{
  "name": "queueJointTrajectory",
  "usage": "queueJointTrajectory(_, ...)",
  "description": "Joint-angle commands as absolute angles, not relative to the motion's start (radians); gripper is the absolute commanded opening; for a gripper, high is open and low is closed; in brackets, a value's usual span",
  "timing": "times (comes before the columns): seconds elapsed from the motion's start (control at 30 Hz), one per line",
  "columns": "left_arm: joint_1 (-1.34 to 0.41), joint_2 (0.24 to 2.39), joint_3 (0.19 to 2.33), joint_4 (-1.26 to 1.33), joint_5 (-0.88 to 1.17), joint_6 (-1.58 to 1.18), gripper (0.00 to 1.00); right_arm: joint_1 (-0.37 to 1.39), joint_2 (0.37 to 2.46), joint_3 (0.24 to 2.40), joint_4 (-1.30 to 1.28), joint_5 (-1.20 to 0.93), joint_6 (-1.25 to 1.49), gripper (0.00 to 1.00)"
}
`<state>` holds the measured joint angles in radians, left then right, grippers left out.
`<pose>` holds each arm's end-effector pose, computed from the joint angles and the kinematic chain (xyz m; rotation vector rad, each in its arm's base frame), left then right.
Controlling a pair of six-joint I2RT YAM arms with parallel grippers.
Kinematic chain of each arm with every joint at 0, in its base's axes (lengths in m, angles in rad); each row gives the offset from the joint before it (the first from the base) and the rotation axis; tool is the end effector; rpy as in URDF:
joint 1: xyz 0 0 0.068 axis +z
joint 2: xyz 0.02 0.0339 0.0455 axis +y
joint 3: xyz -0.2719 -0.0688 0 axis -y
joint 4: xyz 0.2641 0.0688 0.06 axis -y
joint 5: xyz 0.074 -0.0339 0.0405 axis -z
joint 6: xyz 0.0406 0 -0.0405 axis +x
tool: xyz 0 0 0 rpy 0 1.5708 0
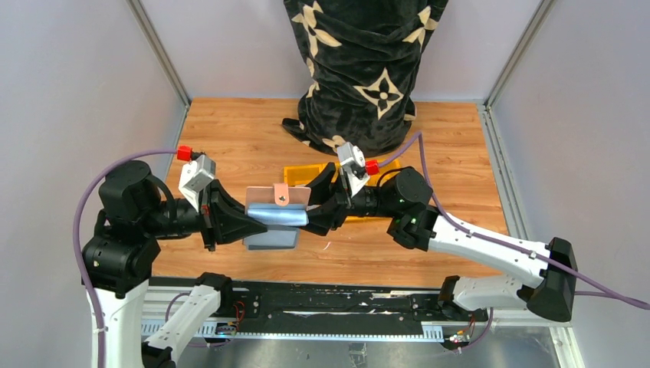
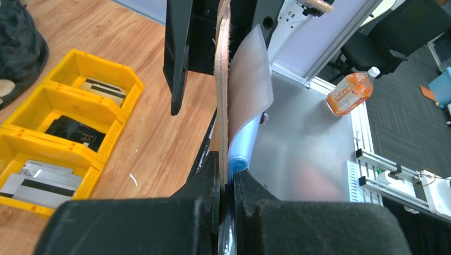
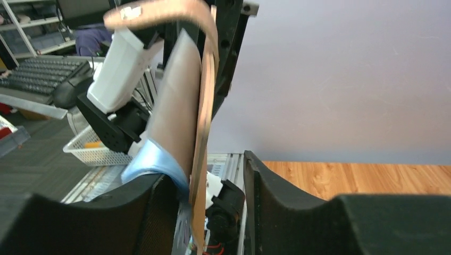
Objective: Take the credit cards out of the card holder
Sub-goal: Open the card holder at the center of the board.
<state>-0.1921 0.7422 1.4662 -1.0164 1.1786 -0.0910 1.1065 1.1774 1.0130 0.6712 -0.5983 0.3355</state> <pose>0.0551 -0.0489 0.4914 0.9111 1.6222 -1.2775 0.1050 0.2607 0.4328 -1.0013 0.8479 1.5727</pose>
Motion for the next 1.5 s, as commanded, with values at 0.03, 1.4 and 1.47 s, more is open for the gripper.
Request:
queueJointTrajectory(0.03, -0.193, 0.701, 1.423, -1.005, 1.207, -0.111, 0.06, 1.12, 1.223, 1.094, 0.817, -0.558, 0.473, 0.41)
queueJointTrajectory(1.4, -0.193, 0.616, 1.319, -0.404, 0.963, -0.543, 0.0, 1.201, 1.179, 0.984, 0.737, -0.745, 0.518, 0.5)
queueJointTrajectory(1.47, -0.193, 0.616, 1.314, -0.374, 0.959, -0.575, 0.0, 1.201, 1.159, 0.951, 0.747, -0.736, 0.518, 0.5)
